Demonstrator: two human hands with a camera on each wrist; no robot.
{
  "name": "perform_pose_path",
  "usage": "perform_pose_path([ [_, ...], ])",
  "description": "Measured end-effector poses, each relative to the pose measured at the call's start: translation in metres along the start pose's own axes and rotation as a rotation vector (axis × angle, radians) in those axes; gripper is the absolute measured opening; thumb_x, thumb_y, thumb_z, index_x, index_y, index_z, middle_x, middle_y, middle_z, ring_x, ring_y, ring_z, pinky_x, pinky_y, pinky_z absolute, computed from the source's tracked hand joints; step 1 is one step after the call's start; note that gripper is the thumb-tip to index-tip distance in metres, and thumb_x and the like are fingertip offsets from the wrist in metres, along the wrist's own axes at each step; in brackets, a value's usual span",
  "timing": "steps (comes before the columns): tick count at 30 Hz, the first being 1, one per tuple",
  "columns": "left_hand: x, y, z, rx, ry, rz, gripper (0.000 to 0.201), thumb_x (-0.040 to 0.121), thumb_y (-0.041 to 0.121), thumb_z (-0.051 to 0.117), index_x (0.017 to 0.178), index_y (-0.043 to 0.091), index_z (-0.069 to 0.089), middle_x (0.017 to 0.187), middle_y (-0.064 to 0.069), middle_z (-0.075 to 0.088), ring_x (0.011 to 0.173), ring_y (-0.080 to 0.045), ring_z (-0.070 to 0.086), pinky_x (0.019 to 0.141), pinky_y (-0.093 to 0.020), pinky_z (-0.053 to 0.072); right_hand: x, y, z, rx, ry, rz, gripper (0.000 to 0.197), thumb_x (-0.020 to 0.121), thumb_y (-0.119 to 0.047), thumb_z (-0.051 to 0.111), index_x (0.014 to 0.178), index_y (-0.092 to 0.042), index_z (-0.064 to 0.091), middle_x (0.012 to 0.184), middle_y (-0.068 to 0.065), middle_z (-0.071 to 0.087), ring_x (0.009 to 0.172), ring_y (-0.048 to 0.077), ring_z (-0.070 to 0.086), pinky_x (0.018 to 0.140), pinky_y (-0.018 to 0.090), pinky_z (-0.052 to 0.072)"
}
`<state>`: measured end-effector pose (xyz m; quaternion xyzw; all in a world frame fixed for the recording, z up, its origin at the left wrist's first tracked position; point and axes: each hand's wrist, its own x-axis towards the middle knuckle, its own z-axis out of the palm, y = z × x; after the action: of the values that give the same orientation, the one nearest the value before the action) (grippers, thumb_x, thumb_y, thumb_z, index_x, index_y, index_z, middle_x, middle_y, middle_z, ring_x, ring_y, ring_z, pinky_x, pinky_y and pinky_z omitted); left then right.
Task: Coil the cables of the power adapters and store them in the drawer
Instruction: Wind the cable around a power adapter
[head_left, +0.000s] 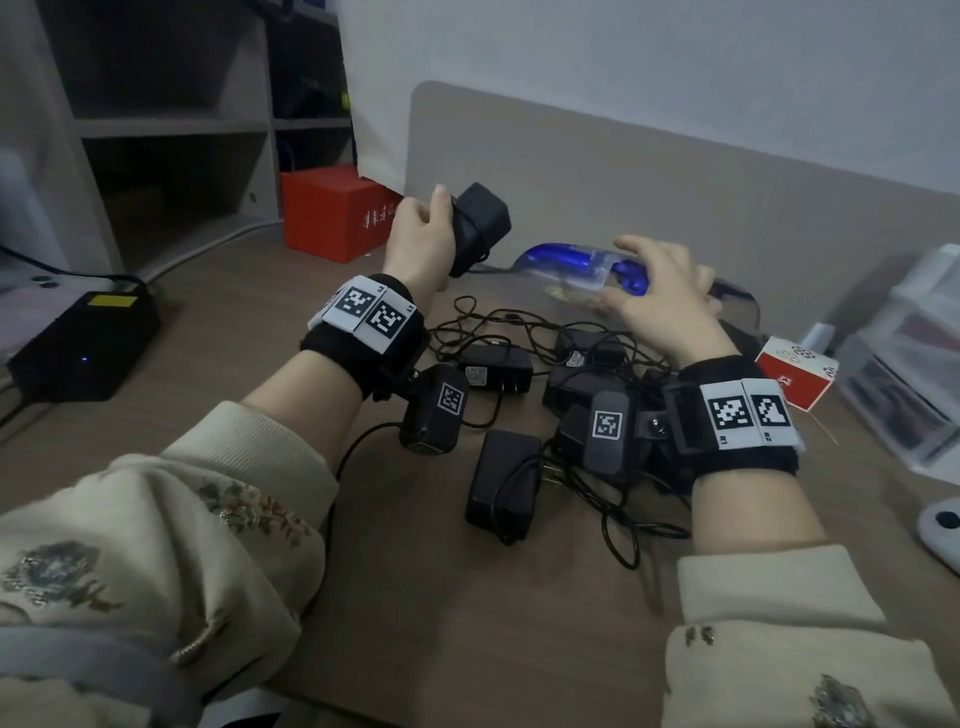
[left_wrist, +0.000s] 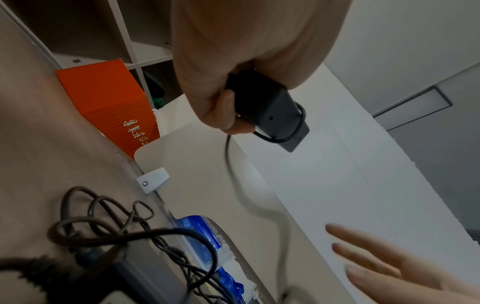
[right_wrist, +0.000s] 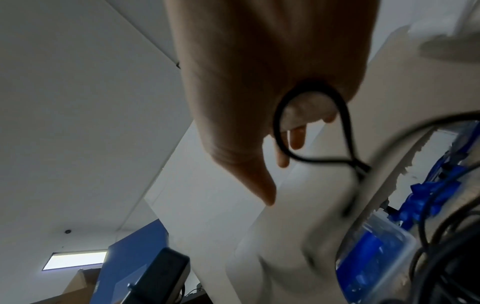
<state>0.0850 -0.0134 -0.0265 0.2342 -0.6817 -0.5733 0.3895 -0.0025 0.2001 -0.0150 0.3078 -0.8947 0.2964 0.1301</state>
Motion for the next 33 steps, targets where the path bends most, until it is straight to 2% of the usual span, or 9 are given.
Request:
perform_pose_path([
  [4,-0.005,0.004,0.002,0.005,-0.028,0.017,0.033,0.104,0.045,0.034,0.095,0.015,0.042,0.092,-0.002,0.049,0.082,-0.019,0.056,0.053,-0.026,0.044,-0.006,-0.011,-0.004,0.019,-0.019,-0.186,0.050,0.090,-0.031,0.062,0.137,-0.039,0.046,0.147,-0.011,0.036,0.137,0.017,0.018,0.107,0.037,0.018],
  [9,-0.017,0.017,0.011,-0.068,-0.189,0.013,0.033,0.104,0.044,0.036,0.098,0.012,0.045,0.093,-0.009,0.052,0.077,-0.023,0.059,0.042,-0.021,0.041,-0.007,-0.037,0.013,0.357,-0.150,-0.268,0.044,0.096,-0.021,0.056,0.140,-0.020,0.047,0.137,-0.004,0.054,0.133,0.010,0.042,0.114,0.035,0.032],
  [12,-0.027,0.027,0.017,-0.104,-0.280,0.047,0.032,0.105,0.042,0.037,0.100,0.012,0.048,0.090,-0.010,0.048,0.075,-0.023,0.054,0.050,-0.025,0.043,-0.008,-0.045,0.027,0.377,-0.338,-0.218,0.044,0.097,-0.034,0.055,0.138,-0.022,0.048,0.136,-0.003,0.057,0.128,0.011,0.050,0.111,0.036,0.037],
  [15,-0.033,0.033,0.020,-0.168,-0.322,0.072,0.029,0.104,0.039,0.041,0.097,0.012,0.046,0.091,-0.012,0.041,0.081,-0.022,0.045,0.067,-0.034,0.039,-0.010,-0.047,0.029,0.457,-0.385,-0.285,0.027,0.097,-0.027,0.055,0.124,-0.022,0.059,0.118,-0.008,0.068,0.115,0.006,0.060,0.105,0.033,0.044],
  [18,-0.036,0.036,0.019,-0.179,-0.328,0.094,0.031,0.104,0.041,0.043,0.093,0.012,0.048,0.087,-0.012,0.043,0.075,-0.022,0.048,0.061,-0.032,0.041,-0.012,-0.048,0.025,0.573,-0.349,-0.298,0.010,0.098,-0.014,0.055,0.107,-0.017,0.060,0.083,-0.015,0.069,0.077,-0.002,0.063,0.078,0.022,0.050],
  [20,-0.037,0.038,0.018,-0.114,-0.284,0.141,0.032,0.104,0.041,0.042,0.083,0.016,0.044,0.079,-0.008,0.043,0.066,-0.020,0.049,0.049,-0.026,0.040,-0.013,-0.049,0.025,0.553,-0.324,-0.283,0.010,0.099,-0.014,0.053,0.098,-0.020,0.061,0.061,-0.021,0.061,0.057,-0.004,0.052,0.062,0.019,0.046],
  [22,-0.035,0.035,0.016,-0.019,-0.185,0.215,0.036,0.103,0.040,0.044,0.076,0.018,0.039,0.072,-0.002,0.040,0.064,-0.019,0.046,0.050,-0.030,0.040,-0.013,-0.048,0.026,0.495,-0.317,-0.272,0.015,0.099,-0.020,0.053,0.091,-0.020,0.065,0.054,-0.015,0.051,0.053,0.003,0.044,0.057,0.024,0.039],
  [25,-0.027,0.027,0.011,0.074,-0.064,0.263,0.043,0.100,0.042,0.048,0.066,0.020,0.034,0.066,0.005,0.038,0.062,-0.016,0.041,0.061,-0.034,0.038,-0.012,-0.048,0.024,0.382,-0.303,-0.316,0.027,0.100,-0.024,0.052,0.091,-0.005,0.069,0.060,-0.003,0.048,0.058,0.012,0.043,0.060,0.030,0.037],
  [33,-0.021,0.018,0.004,0.333,-0.017,0.374,0.041,0.087,0.045,0.068,0.058,0.020,0.054,0.059,0.010,0.054,0.060,-0.007,0.050,0.061,-0.025,0.040,-0.016,-0.053,0.021,0.310,-0.251,-0.337,0.015,0.091,-0.016,0.064,0.085,-0.016,0.077,0.064,-0.013,0.064,0.060,-0.004,0.056,0.060,0.010,0.040],
])
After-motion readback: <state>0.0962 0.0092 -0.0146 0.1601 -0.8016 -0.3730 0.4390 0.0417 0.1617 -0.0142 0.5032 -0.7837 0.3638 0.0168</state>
